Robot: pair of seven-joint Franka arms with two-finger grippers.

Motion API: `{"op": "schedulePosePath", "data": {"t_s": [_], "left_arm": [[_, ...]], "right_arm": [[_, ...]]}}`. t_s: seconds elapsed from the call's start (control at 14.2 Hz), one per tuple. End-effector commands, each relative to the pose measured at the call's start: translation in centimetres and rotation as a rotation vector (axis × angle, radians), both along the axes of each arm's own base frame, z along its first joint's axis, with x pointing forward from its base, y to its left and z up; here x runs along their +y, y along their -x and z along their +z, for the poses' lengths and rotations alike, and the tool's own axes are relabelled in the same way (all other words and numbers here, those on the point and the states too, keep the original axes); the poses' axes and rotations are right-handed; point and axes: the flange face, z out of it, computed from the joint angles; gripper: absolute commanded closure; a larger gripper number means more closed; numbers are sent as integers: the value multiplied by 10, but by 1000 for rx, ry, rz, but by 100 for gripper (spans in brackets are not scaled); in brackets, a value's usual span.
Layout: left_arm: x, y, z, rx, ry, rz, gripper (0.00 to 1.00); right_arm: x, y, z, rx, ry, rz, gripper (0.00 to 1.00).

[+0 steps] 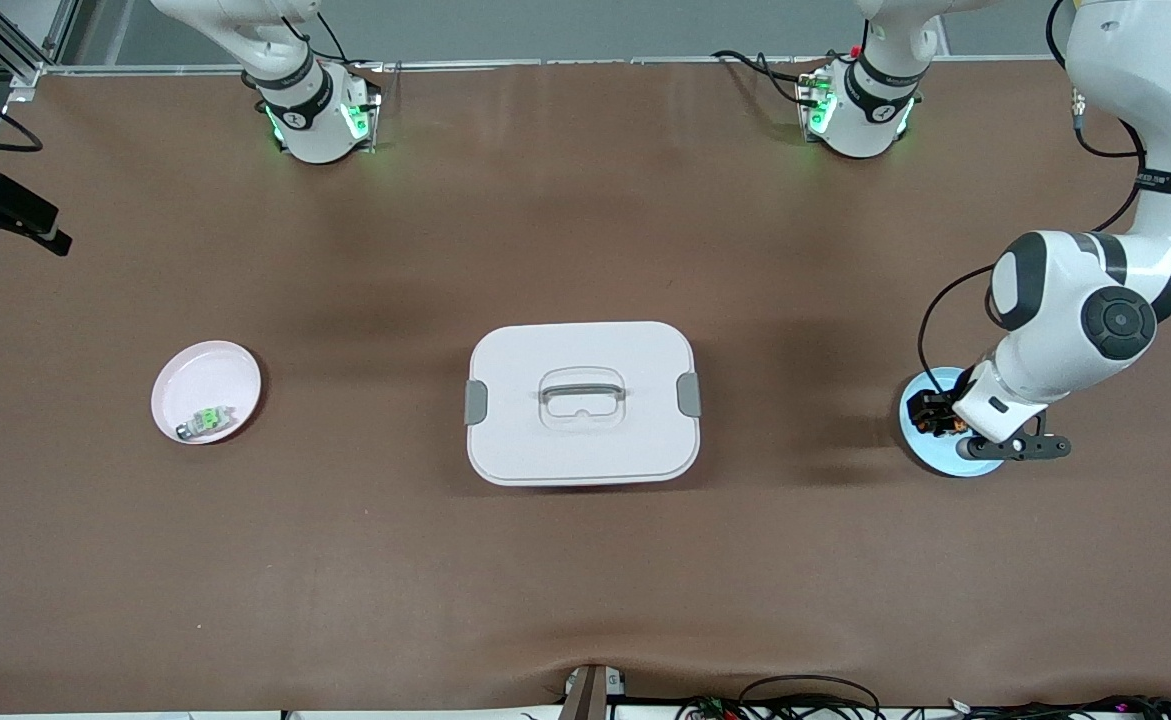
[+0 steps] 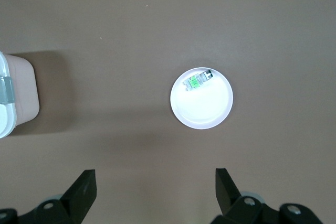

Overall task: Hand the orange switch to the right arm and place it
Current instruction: 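Close the left gripper on the orange switch and lift it, then carry the switch over the white box while the right gripper approaches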

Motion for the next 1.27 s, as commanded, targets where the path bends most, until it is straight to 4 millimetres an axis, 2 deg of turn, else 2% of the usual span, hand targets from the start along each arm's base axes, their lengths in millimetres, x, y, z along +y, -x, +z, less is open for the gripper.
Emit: {"op": "schedulePosePath", "data": {"t_s": [0.0,0.21,0.56,0.78,0.92,1.2], "left_arm": [[-15,-4,22,24,-4,53,100],[-33,-7,36,53,-1,91,100],[-72,-8,49,53,19,188,100],[-103,-4,50,55,27,243,100],[-124,-4,57,42,32,274,100],[-145,-4,61,42,35,314,100]], "right_arm": [[28,-3,-3,16,-1,55,0],[71,2,-7,55,-2,127,0],[146,13,-25,113,-63,19,0],[177,19,-41,145,-139,-66,0],[198,24,-62,151,-155,-83,0],[213,34,-78,165,-271,-98,0]]}}
